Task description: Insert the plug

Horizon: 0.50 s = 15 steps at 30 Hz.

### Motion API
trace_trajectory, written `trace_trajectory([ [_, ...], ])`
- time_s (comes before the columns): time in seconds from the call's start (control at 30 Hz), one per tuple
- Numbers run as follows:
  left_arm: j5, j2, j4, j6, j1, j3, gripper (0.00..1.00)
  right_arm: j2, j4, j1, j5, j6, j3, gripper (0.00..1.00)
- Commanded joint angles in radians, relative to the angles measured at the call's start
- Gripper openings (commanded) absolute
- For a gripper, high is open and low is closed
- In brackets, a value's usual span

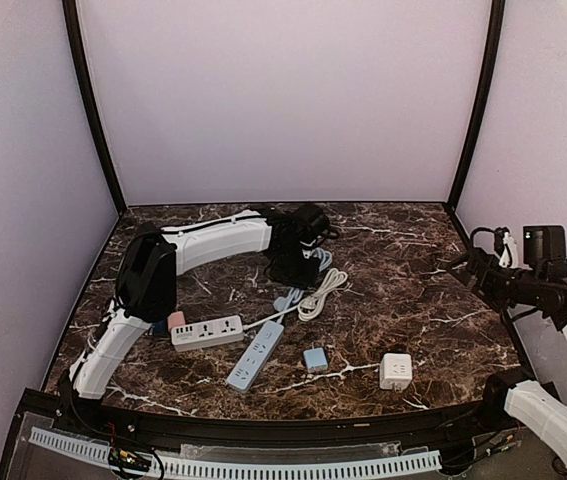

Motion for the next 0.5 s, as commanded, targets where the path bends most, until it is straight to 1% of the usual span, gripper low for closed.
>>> trace_trajectory([
  [0.0,0.146,0.1,0.16,-0.199,-0.012,0.139,0.01,0.029,0.004,-0.003,0.024,-0.017,0.008,0.98],
  [0.03,0.146,0.112,0.161,-0.225,-0.013,0.178,0.01,0.037,0.004,-0.003,0.027,-0.018,0.012,0.98],
  [0.17,0.121,0.147,0.163,-0.263,-0.012,0.203,0.03,0.046,0.006,-0.003,0.035,-0.023,0.025,0.99],
  [0.2,0.112,0.148,0.159,-0.262,-0.01,0.202,0.04,0.046,0.007,-0.002,0.038,-0.027,0.025,0.98],
  [0.27,0.107,0.146,0.135,-0.248,-0.005,0.201,0.09,0.041,0.003,-0.002,0.05,-0.035,0.021,0.99],
  [0.3,0.104,0.141,0.111,-0.236,-0.003,0.2,0.15,0.038,-0.003,-0.002,0.059,-0.038,0.018,0.98],
  [0.33,0.098,0.138,0.1,-0.227,-0.003,0.197,0.19,0.035,-0.007,-0.003,0.067,-0.039,0.012,0.98],
  [0.37,0.093,0.125,0.083,-0.206,-0.002,0.186,0.29,0.031,-0.011,-0.003,0.071,-0.04,0.004,0.99],
  [0.4,0.082,0.117,0.074,-0.197,-0.003,0.18,0.35,0.027,-0.012,-0.003,0.073,-0.042,-0.002,0.99],
  [0.43,0.078,0.096,0.064,-0.178,-0.002,0.161,0.45,0.022,-0.01,-0.004,0.074,-0.04,-0.01,0.99],
  [0.47,0.075,0.085,0.06,-0.17,-0.002,0.149,0.5,0.017,-0.01,-0.003,0.076,-0.037,-0.017,0.99],
])
